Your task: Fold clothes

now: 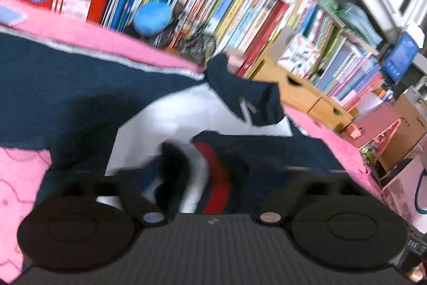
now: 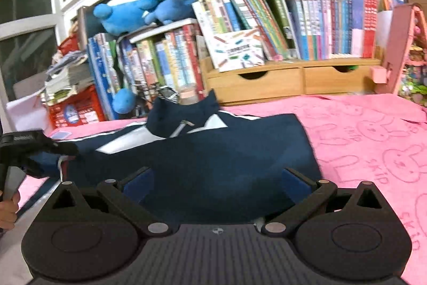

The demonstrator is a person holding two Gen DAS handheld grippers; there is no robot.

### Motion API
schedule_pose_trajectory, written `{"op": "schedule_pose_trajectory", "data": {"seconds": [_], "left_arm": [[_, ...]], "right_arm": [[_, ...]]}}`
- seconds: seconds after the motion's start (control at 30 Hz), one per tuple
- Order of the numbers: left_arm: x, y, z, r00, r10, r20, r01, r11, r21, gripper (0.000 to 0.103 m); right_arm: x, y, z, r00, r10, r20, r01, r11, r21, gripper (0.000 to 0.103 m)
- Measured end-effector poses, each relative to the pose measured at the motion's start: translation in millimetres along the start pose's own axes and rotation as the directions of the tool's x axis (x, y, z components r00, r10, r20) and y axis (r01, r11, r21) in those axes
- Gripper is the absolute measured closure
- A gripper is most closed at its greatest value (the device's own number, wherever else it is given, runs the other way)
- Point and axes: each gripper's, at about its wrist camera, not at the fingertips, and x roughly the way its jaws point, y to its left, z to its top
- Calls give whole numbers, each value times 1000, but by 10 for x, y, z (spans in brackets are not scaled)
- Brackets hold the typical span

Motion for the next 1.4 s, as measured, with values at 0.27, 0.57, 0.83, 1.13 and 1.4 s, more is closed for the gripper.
{"op": "schedule_pose_trajectory", "data": {"seconds": [0.27,0.57,0.83,1.13,1.4], "left_arm": [[-114,-12,-21,973,-199,117,196,980,31,69],[94,-119,118,983,-183,0,183,981,67,0],[210,-98,4,958,-283,-36,284,958,39,25],[-208,-544,-219,984,-177,-14,164,882,441,0],[-194,-188,-252,950,-298,-95,312,926,211,0]], "right_arm": [[53,24,17,998,-66,2,66,994,-85,0],[304,-152,172,991,-129,-25,128,991,-39,0],[380,-141,59,992,-110,-59,108,993,-40,0],[472,119,66,996,-44,-76,32,987,-158,0],[655,975,-209,992,36,-119,-91,861,-501,0]]}}
